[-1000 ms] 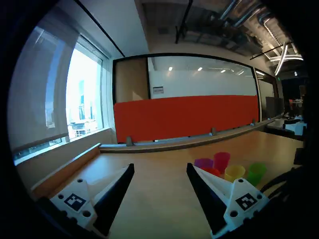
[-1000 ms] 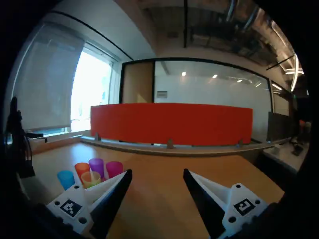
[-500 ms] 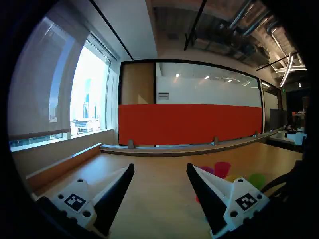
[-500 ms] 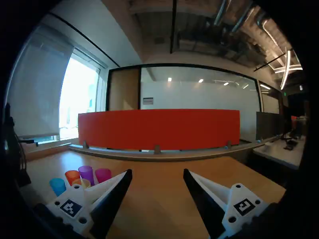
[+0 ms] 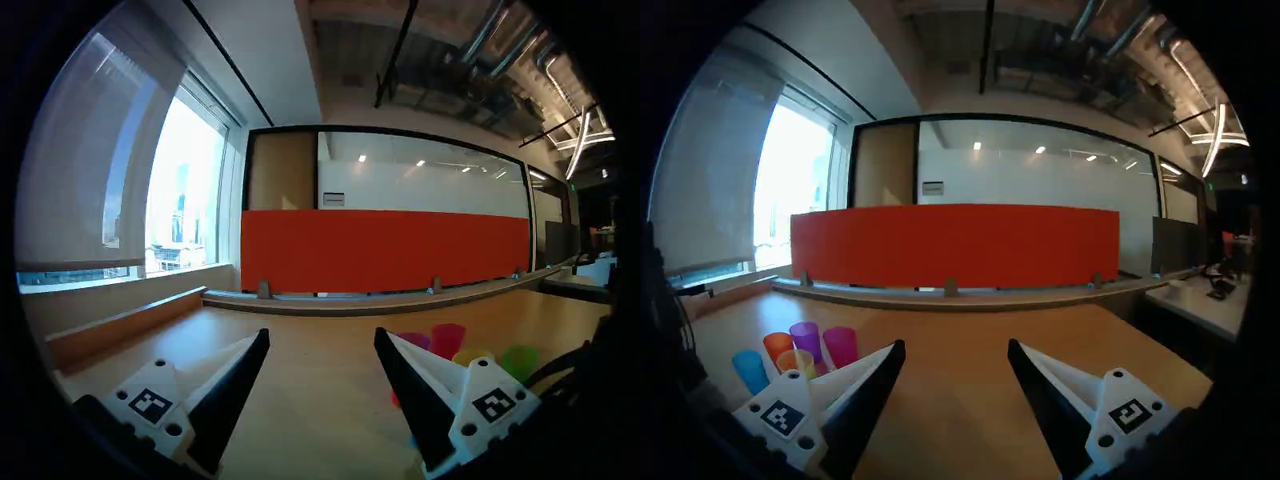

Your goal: Pour water

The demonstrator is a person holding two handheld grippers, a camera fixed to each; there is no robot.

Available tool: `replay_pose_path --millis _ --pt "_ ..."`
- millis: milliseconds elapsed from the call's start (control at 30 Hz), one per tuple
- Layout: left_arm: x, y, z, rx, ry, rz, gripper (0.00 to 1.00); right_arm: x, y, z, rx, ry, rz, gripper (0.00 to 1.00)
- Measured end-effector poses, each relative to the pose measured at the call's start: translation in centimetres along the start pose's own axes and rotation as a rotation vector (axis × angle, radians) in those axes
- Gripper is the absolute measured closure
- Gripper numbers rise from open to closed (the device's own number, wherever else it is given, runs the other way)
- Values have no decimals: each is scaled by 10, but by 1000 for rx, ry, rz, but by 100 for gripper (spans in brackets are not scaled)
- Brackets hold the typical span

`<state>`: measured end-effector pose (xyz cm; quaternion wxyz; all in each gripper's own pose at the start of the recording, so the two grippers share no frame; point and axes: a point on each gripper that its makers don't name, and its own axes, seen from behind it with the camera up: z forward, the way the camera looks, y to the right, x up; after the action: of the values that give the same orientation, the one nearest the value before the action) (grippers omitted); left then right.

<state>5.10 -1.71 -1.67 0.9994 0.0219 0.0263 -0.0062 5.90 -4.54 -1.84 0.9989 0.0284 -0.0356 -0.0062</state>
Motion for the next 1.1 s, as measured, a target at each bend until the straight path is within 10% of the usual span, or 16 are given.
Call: replay_pose_path --millis 600,1100 --pt "-40 -2 9 3 -26 -49 3 -1 -12 3 6 -19 -41 1" --pt "-50 -3 14 14 -48 7 3 5 -14 3 6 -11 -30 1"
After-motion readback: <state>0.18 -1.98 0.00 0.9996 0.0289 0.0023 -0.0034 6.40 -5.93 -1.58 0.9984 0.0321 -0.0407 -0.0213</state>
